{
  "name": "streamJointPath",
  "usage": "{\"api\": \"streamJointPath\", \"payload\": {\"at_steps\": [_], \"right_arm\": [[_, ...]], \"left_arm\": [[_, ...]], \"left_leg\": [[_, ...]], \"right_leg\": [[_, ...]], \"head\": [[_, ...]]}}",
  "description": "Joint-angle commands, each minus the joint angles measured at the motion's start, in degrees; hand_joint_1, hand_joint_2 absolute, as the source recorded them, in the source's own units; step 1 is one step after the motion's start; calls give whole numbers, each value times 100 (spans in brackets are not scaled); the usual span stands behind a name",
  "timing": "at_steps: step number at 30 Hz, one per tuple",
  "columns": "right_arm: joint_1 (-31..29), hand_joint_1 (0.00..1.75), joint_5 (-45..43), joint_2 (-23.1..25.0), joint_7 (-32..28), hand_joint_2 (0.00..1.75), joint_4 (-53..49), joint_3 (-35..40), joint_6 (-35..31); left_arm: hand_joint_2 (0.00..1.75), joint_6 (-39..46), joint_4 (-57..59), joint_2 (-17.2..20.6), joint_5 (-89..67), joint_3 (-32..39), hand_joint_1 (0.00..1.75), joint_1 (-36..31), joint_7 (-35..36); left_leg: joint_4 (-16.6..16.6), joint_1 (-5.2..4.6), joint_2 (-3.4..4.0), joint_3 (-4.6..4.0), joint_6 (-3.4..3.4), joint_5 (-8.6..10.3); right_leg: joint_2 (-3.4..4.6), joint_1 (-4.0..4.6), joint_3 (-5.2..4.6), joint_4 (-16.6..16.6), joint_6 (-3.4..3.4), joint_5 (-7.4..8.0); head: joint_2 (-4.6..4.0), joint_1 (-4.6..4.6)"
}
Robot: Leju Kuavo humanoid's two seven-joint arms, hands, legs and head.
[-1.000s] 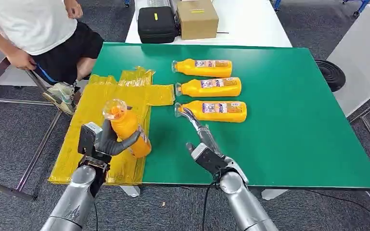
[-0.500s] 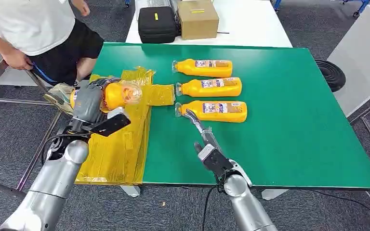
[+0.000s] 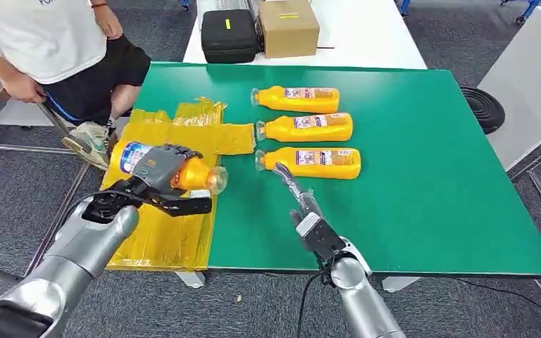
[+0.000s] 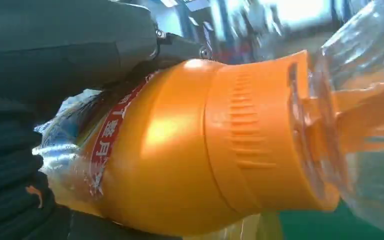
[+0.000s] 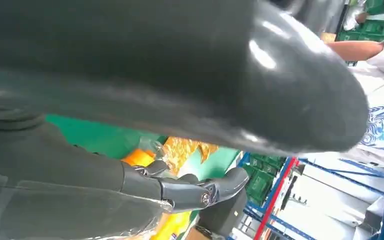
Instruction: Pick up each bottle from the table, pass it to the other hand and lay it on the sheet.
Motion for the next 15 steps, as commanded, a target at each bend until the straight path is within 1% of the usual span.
{"api": "streamJointPath", "payload": {"at_steps": [1,5,6,8,15], "right_arm": [[-255,0,-115,-155,-150,0,724,144,-3],[-512,0,-186,-138,-176,0,1019,218,-11],[-594,0,-218,-134,-179,0,1119,233,-20],[-679,0,-269,-144,-194,0,1243,259,-54],[-672,0,-284,-148,-206,0,1257,263,-57]], "left_arm": [[175,-480,2011,72,98,-1118,175,-909,-6],[175,-491,2366,-78,151,-1070,175,-808,258],[175,-526,2454,-112,181,-1033,175,-816,294],[175,-525,2511,-115,196,-988,175,-868,329],[175,-543,2514,-111,196,-980,175,-899,335]], "left_leg": [[0,6,4,22,-1,-9],[-5,1,11,24,-1,-8],[-4,3,17,38,-2,-14],[-1,1,11,20,0,-7],[0,1,4,12,0,-4]], "right_leg": [[-2,8,25,-5,-12,-7],[5,4,24,-6,-10,-4],[8,7,37,-8,-16,-8],[5,4,20,-3,-9,-4],[0,4,16,-2,-7,-2]], "head": [[0,0],[0,0],[0,-2],[0,-2],[0,-2]]}}
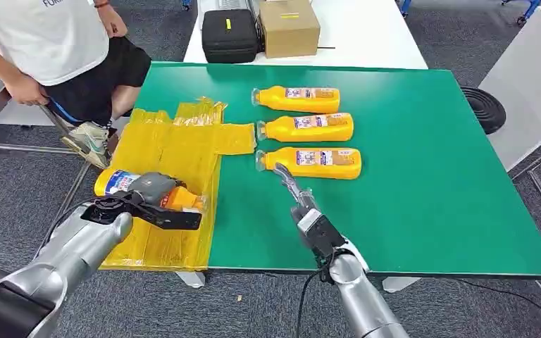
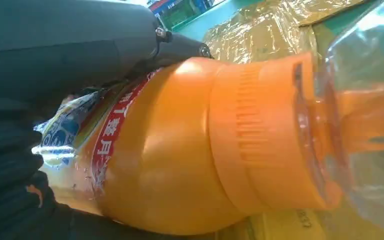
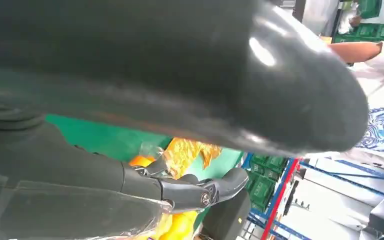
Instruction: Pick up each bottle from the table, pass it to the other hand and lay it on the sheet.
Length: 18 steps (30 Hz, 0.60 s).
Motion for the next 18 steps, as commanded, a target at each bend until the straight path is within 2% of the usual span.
{"api": "streamJointPath", "payload": {"at_steps": [1,14,15,16,17,18], "right_arm": [[-365,0,-28,-126,-46,0,679,176,-15],[-396,0,-146,-153,-138,0,847,303,-85],[-394,0,-152,-158,-141,0,846,302,-94],[-397,0,-163,-156,-145,0,865,298,-107],[-409,0,-173,-153,-148,0,909,299,-124],[-414,0,-179,-151,-152,0,930,298,-134]], "left_arm": [[175,-68,738,-127,10,-278,175,-381,27],[175,-949,935,-70,151,-199,175,-648,-127],[175,-1051,965,-90,131,-231,159,-678,-140],[175,-1163,994,-118,152,-227,115,-716,-182],[175,-1312,1023,-146,171,-237,44,-772,-260],[175,-1420,1044,-159,188,-240,14,-817,-310]], "left_leg": [[1,2,11,23,1,-9],[0,4,15,28,-1,-10],[0,3,9,19,-1,-6],[0,3,13,30,-1,-11],[1,3,8,19,-1,-6],[0,2,7,13,-1,-3]], "right_leg": [[4,5,24,-4,-12,-5],[8,8,27,-4,-13,-5],[2,6,20,-3,-10,-4],[3,7,31,-4,-14,-8],[1,6,21,-3,-10,-5],[2,4,14,-2,-7,-2]], "head": [[0,0],[0,0],[0,-2],[0,0],[0,0],[0,-2]]}}
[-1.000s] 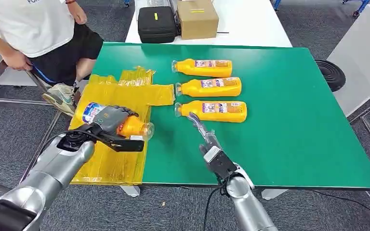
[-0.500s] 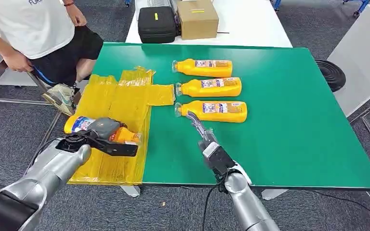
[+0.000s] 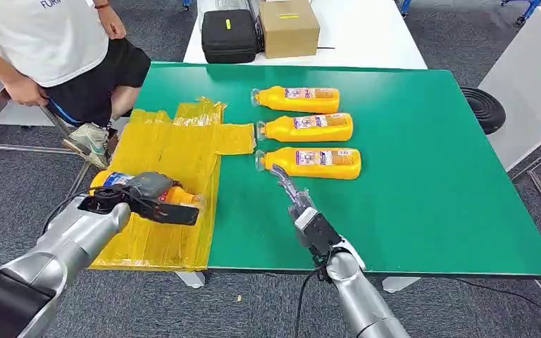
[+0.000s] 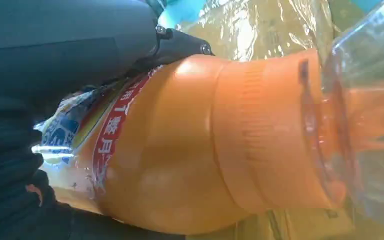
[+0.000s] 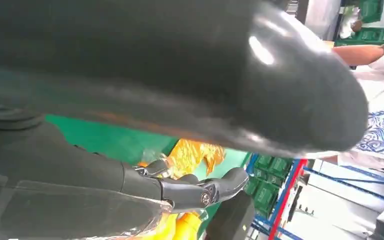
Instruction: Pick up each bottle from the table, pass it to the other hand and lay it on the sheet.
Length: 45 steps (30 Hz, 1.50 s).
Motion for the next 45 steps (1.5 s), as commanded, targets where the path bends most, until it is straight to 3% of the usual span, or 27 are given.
{"api": "streamJointPath", "payload": {"at_steps": [1,19,28,32,42,45], "right_arm": [[-271,0,-70,-141,-61,0,557,183,-94],[37,0,-149,-157,-65,0,276,33,-248],[359,0,-173,-268,71,0,-188,-149,-301],[365,0,-128,-225,186,0,-230,-196,-274],[535,0,-114,-218,228,0,-356,-233,-217],[547,0,397,-354,431,0,-525,-129,-496]], "left_arm": [[175,-667,618,-140,54,-183,0,-481,-256],[175,-931,597,-93,70,-343,0,-515,-534],[175,-1045,66,11,750,-95,0,-852,-1523],[175,-656,-529,139,1307,126,0,-627,-1975],[175,-90,-761,198,1722,276,0,-244,-2054],[175,202,-916,92,2188,695,0,7,-2137]], "left_leg": [[3,3,8,20,1,-11],[-1,3,1,22,0,-8],[11,7,-9,7,0,-10],[6,4,-2,20,0,-14],[-3,-1,6,18,0,-7],[-5,0,8,34,0,-13]], "right_leg": [[1,6,22,-3,-12,-7],[-5,6,26,-7,-11,-8],[-17,10,15,4,-14,-13],[-9,7,25,0,-16,-15],[3,2,19,-5,-10,-6],[2,4,35,-9,-15,-11]], "head": [[0,-2],[0,0],[0,-2],[0,-2],[0,-2],[0,0]]}}
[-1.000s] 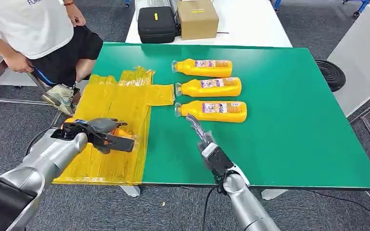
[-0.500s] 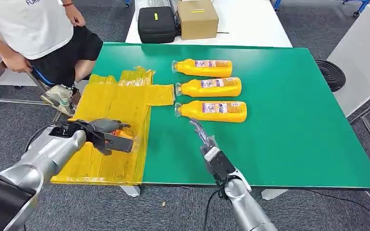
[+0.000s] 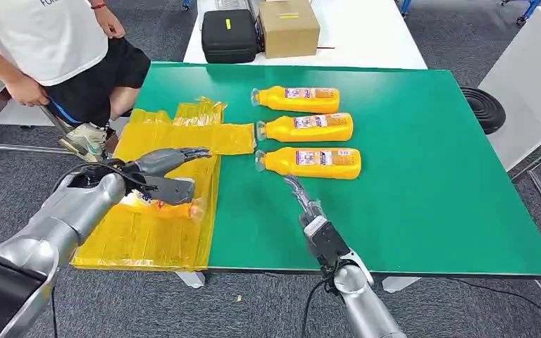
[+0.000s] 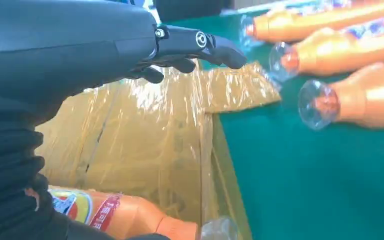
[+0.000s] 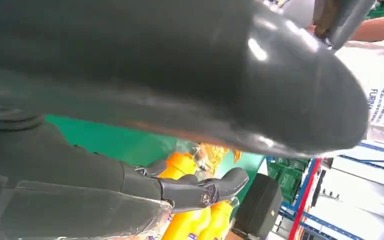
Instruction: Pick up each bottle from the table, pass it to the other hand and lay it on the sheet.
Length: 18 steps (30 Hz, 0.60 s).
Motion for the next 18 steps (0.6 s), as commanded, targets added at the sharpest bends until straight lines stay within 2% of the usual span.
{"api": "streamJointPath", "payload": {"at_steps": [1,2,3,4,6,8,10,13,18], "right_arm": [[39,0,765,-304,398,0,-291,14,-313],[-165,0,1221,-472,834,0,-250,-7,-494],[-393,0,1358,-585,1027,0,-136,-74,-474],[-674,0,1540,-695,1254,175,91,-170,-429],[-1379,0,2110,-955,1577,175,741,-261,-477],[-1872,0,2275,-1029,1501,175,1255,-416,-356],[-2522,0,2825,-1190,1728,175,1935,-296,-424],[-3152,0,3251,-1288,1889,175,2563,-133,-447],[-3739,0,3468,-1230,1972,175,3110,-18,-395]], "left_arm": [[175,592,-361,-51,763,668,0,463,-134],[175,676,-485,-103,983,882,0,598,-78],[175,768,-587,-145,1161,1064,0,729,-32],[175,829,-721,-186,1392,1296,0,908,125],[175,1142,-1074,-277,1814,1753,0,1354,328],[175,1217,-1309,-266,1916,1834,0,1623,374],[175,1535,-1719,-387,2317,2317,0,2109,451],[175,1574,-2242,-495,2748,2727,0,2667,419],[175,1717,-2846,-620,2839,3038,0,3189,445]], "left_leg": [[-6,-1,10,26,0,-10],[-7,-2,15,38,2,-16],[-3,-2,11,24,2,-12],[-3,-4,10,12,3,-5],[-3,-8,13,11,4,-3],[-3,-16,20,12,6,-3],[-3,-16,22,12,6,-3],[-4,-24,47,26,10,-6],[3,-20,49,24,12,-9]], "right_leg": [[3,2,24,-8,-11,-8],[5,2,37,-10,-14,-12],[5,1,23,-6,-10,-8],[4,-2,10,-4,-6,-3],[7,-6,9,-3,-4,0],[14,-13,9,-4,-4,3],[17,-14,9,-6,2,8],[36,-20,14,-7,9,16],[41,-17,14,-1,10,10]], "head": [[0,0],[0,2],[0,0],[0,0],[0,0],[0,-4],[0,2],[0,2],[0,0]]}}
